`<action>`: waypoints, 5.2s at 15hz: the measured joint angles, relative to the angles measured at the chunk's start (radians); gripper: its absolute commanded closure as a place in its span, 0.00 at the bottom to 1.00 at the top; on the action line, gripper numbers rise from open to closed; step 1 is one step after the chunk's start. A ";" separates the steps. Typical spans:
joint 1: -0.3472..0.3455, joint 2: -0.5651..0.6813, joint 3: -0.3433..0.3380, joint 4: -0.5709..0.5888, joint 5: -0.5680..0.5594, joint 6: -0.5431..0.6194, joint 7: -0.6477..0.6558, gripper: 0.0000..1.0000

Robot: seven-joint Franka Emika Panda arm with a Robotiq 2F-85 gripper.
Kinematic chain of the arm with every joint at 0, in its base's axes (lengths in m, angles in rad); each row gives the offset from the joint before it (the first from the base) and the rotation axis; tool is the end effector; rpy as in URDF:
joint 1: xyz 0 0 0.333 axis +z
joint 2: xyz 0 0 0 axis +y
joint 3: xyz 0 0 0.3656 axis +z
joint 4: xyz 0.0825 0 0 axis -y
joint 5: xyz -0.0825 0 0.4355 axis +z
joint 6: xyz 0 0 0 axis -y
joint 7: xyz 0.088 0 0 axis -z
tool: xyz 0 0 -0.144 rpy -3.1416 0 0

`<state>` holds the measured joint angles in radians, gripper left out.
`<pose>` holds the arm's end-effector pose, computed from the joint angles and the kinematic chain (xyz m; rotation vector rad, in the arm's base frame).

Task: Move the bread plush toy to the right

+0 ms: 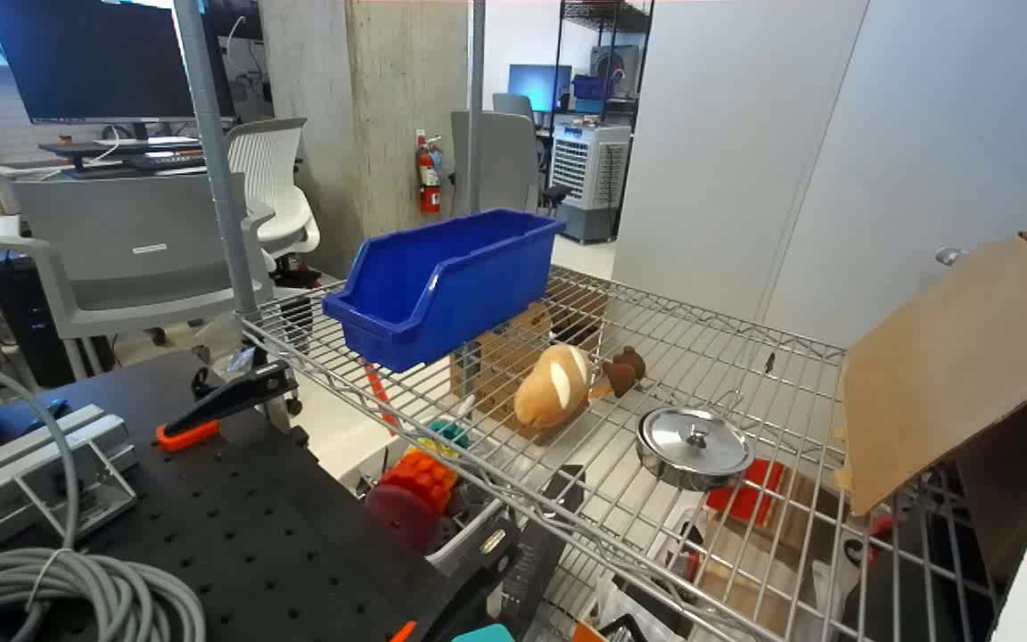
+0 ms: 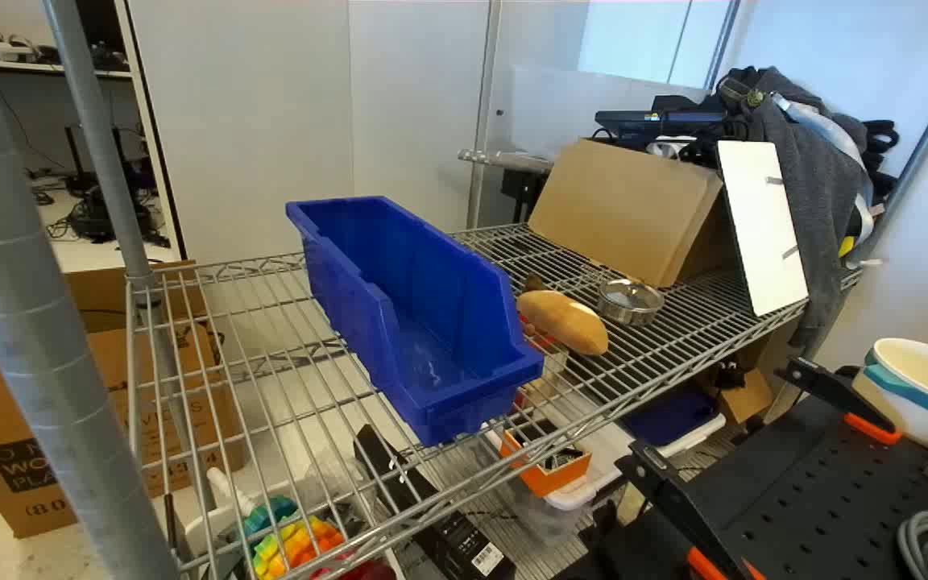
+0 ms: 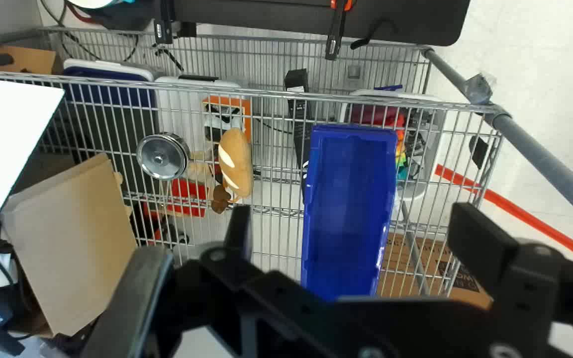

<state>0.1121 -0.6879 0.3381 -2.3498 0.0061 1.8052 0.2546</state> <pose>0.3415 0.1897 0.5641 2.9638 0.1987 0.2580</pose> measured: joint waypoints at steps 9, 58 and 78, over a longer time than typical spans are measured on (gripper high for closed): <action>0.001 0.000 0.000 -0.002 -0.001 0.004 0.000 0.00; 0.035 1.451 -0.447 0.528 -0.132 0.558 -0.004 0.98; -0.083 1.571 -0.518 1.080 -0.185 0.226 -0.016 0.97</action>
<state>0.0296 0.8835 -0.1800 -1.2699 -0.1788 2.0307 0.2391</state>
